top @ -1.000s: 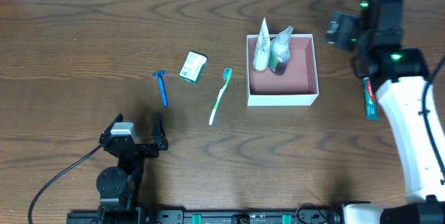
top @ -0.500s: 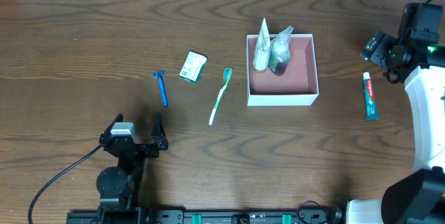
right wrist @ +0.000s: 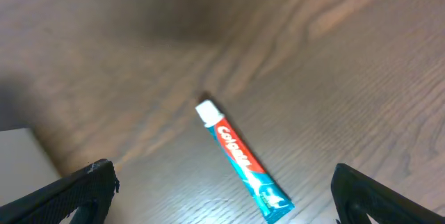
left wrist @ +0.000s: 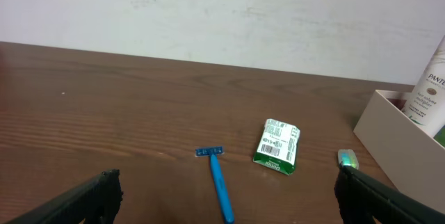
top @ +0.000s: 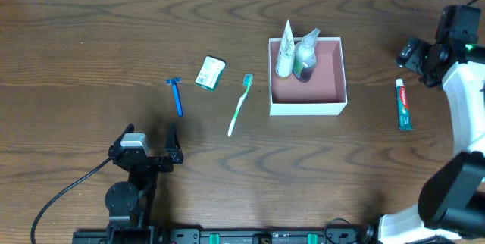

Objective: Pack container
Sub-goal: 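Open the right gripper and move it right toward the Colgate tube, then lower the right gripper over the Colgate tube and grasp it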

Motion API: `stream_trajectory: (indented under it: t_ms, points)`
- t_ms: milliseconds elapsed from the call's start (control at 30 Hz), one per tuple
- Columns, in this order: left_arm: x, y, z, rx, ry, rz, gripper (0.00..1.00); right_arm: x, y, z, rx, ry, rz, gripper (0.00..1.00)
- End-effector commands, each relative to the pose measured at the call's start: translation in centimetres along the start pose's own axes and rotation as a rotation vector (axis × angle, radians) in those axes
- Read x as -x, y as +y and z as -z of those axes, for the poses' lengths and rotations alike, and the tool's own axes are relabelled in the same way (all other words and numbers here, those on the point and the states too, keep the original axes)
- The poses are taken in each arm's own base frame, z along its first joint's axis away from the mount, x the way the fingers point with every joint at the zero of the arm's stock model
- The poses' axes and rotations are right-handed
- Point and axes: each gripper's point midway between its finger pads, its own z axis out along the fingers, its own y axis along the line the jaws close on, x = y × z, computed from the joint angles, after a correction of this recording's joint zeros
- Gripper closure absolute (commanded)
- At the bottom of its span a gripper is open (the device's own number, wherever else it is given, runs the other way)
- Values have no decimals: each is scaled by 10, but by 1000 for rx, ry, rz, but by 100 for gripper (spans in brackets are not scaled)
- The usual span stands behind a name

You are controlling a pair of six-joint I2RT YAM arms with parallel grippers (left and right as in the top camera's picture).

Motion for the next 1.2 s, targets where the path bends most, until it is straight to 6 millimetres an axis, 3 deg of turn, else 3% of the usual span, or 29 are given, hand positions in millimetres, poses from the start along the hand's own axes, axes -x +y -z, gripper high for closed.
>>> stream_trajectory:
  t_ms: [0,167,633,933,1167]
  points:
    - [-15,2,-1,5,45,-2,2,-6,-6,-15,-7,50,-2,1]
    - [-15,3,-1,5,45,-2,2,-11,-7,-23,-17,76,1,1]
    - [-15,3,-1,5,46,-2,2,-11,-5,-23,-3,80,2,1]
    - [-15,2,-1,5,45,-2,2,-21,-8,-24,-1,117,244,1]
    - [-15,3,-1,5,45,-2,2,-21,-7,-24,6,115,300,1]
